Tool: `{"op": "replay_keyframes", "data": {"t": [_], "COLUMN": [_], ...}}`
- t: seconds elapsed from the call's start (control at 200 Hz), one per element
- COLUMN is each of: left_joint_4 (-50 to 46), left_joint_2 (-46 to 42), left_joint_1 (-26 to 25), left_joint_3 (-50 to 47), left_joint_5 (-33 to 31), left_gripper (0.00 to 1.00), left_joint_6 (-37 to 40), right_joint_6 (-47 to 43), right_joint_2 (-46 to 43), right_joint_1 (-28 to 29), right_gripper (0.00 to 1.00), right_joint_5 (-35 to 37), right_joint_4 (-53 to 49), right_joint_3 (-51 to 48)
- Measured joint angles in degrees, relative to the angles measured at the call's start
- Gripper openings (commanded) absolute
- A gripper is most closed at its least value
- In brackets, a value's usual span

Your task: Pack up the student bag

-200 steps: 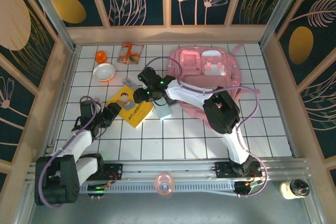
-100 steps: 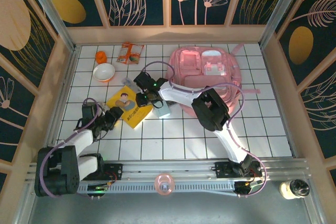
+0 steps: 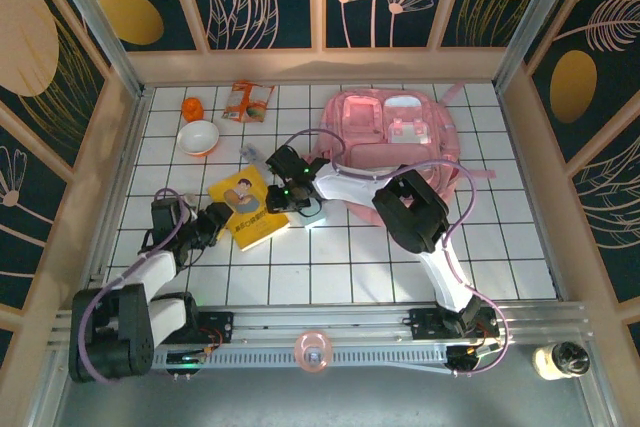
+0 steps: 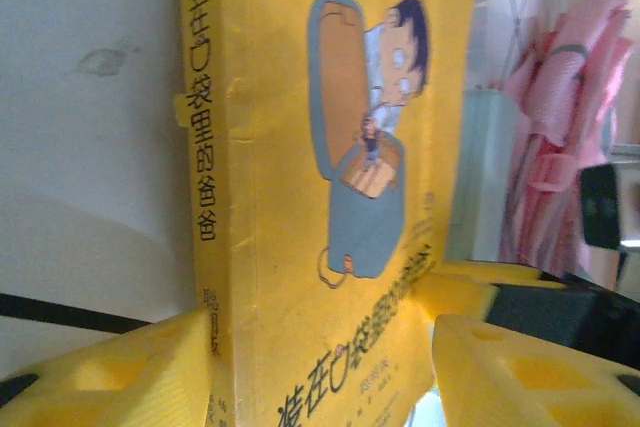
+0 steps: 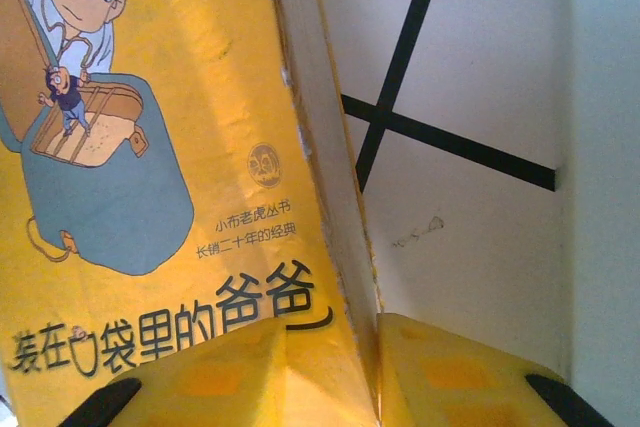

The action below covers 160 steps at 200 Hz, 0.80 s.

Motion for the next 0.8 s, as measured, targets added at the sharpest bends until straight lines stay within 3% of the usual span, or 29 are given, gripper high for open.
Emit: {"op": "replay_keyframes", "data": {"t": [0.15, 0.445, 0.801], "left_joint_4": [0.2, 10.1, 15.3], "left_joint_2": [-2.2, 4.0, -0.9], "left_joint_1": [0.2, 1.0, 0.8], "left_joint_3": [1.0, -0.1, 1.0], "left_joint_5": [0.9, 2.0, 7.8], "left_gripper": [0.59, 0.58, 0.6], "left_joint_6": [-0.1, -4.5, -7.9], "right_joint_6": [1.4, 3.6, 5.9], "right_joint_2": [-0.3, -0.7, -0.7], "right_joint_1": [-0.2, -0.7, -0.7], "right_gripper": [0.26, 0.24, 0.23], "right_joint_5": [-0.7, -2.3, -4.4], "right_joint_4": [1.3, 3.8, 4.9], "right_joint_3": [-1.0, -2.7, -3.2]}}
